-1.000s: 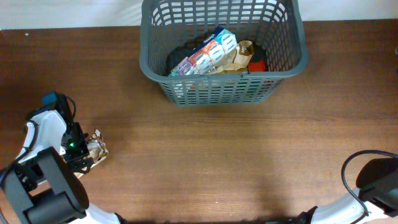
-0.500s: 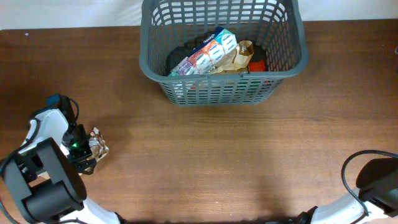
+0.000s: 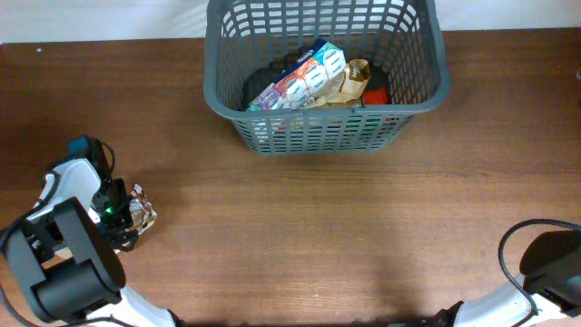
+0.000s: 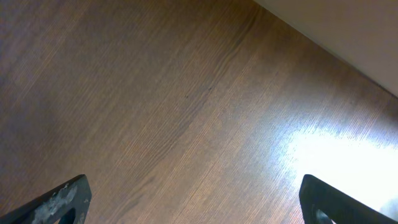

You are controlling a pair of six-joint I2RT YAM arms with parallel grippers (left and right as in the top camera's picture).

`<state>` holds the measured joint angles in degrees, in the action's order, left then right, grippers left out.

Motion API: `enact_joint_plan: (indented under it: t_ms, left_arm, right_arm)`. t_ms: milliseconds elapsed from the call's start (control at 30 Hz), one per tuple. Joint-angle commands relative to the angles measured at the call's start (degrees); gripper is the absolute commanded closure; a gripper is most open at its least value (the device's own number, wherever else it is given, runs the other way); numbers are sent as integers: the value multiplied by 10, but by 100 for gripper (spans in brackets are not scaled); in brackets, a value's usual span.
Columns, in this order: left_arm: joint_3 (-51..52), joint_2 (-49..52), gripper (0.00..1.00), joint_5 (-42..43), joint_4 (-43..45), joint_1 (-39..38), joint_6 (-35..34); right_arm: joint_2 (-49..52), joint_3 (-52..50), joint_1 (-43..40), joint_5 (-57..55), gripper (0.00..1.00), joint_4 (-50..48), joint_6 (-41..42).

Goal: Pack container
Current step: 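Lift the snack bag with the left gripper toward the basket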

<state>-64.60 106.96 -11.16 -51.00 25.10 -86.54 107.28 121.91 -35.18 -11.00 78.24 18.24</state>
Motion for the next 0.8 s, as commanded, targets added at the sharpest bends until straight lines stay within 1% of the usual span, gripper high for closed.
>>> enact_joint_plan:
  t_ms: [0,67,133,233,533,567,633,700,767]
  left_arm:
    - [8,11,1,0,16,0,36]
    - [8,11,1,0,20,0,37]
    - [8,11,1,18,41,0,57]
    - [8,11,1,34,55,0,61]
    - [8,11,1,39,49,0,61]
    - [8,11,8,39,49,0,61]
    - [8,11,30,39,49,0,61]
    - [8,11,48,39,49,0,61]
    - [8,11,73,39,49,0,61]
  right_arm:
    - [-10,-2,0,1,1,0,7]
    - [-10,-2,0,1,1,0,7]
    - [-10,-2,0,1,1,0,7]
    - [-10,-2,0,1,1,0,7]
    - [-10,-2,0,1,1,0,7]
    - [-10,-2,0,1,1,0,7]
    - [-10,-2,0,1,1,0,7]
    - [-10,-2,0,1,1,0,7]
    - [-10,-2,0,1,1,0,7]
